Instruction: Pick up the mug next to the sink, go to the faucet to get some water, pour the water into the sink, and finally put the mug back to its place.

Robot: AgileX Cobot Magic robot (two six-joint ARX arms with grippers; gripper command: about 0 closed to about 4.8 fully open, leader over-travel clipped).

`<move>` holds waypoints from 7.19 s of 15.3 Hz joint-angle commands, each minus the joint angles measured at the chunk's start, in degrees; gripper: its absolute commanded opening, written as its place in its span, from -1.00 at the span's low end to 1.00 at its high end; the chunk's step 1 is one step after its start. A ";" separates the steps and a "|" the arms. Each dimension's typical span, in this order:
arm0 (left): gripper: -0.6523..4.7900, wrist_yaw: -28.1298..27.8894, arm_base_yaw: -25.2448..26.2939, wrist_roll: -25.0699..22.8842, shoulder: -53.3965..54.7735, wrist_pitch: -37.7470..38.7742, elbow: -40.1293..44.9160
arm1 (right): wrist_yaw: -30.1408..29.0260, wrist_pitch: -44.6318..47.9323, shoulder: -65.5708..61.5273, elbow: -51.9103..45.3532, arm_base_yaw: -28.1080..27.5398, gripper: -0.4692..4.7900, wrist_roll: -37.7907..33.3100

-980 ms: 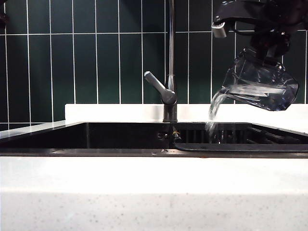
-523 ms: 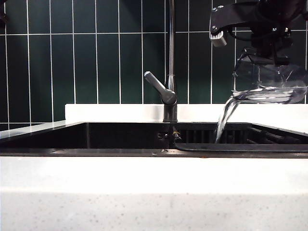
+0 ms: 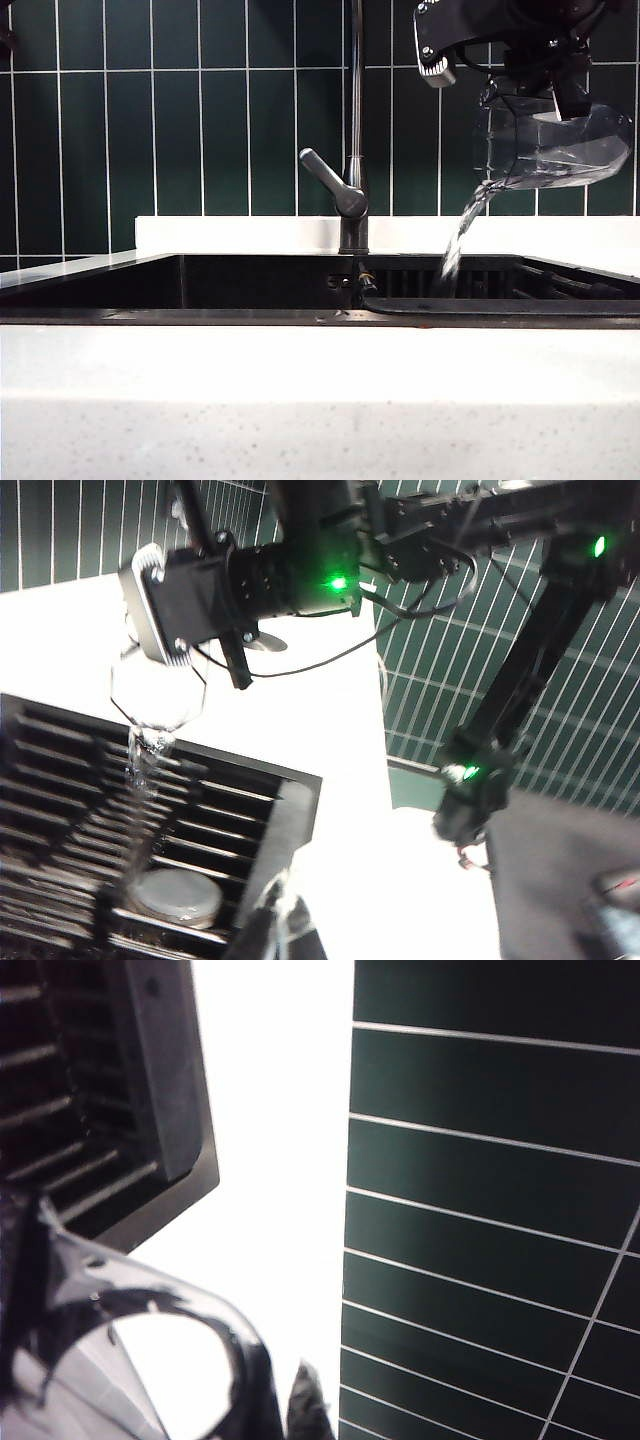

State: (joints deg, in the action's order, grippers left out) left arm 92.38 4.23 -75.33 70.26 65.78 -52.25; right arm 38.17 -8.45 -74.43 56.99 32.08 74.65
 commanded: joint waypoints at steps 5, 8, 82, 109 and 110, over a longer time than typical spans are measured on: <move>-0.77 0.48 -0.07 2.03 -0.22 5.40 -0.09 | -2.47 4.26 0.42 0.42 0.39 -0.85 -3.26; -0.77 0.92 -0.11 -18.91 -0.35 16.79 0.37 | -3.69 6.32 0.42 0.42 0.39 -0.85 -3.30; -0.77 -51.74 -5.20 65.29 -57.44 -44.89 22.47 | -20.31 8.02 74.25 -39.17 -0.04 -0.85 -71.34; -0.77 -57.44 -8.11 72.30 -70.23 -70.03 51.80 | -11.89 20.26 73.20 -56.41 -11.47 -0.85 -69.33; -0.77 -56.92 -8.11 72.30 -70.23 -69.99 51.82 | -18.23 20.63 71.60 -56.37 -17.64 -0.85 -71.17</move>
State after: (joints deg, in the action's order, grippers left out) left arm 34.89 -3.95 -2.96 0.01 -3.64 -0.27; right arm 24.82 10.46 -1.80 0.47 17.47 5.67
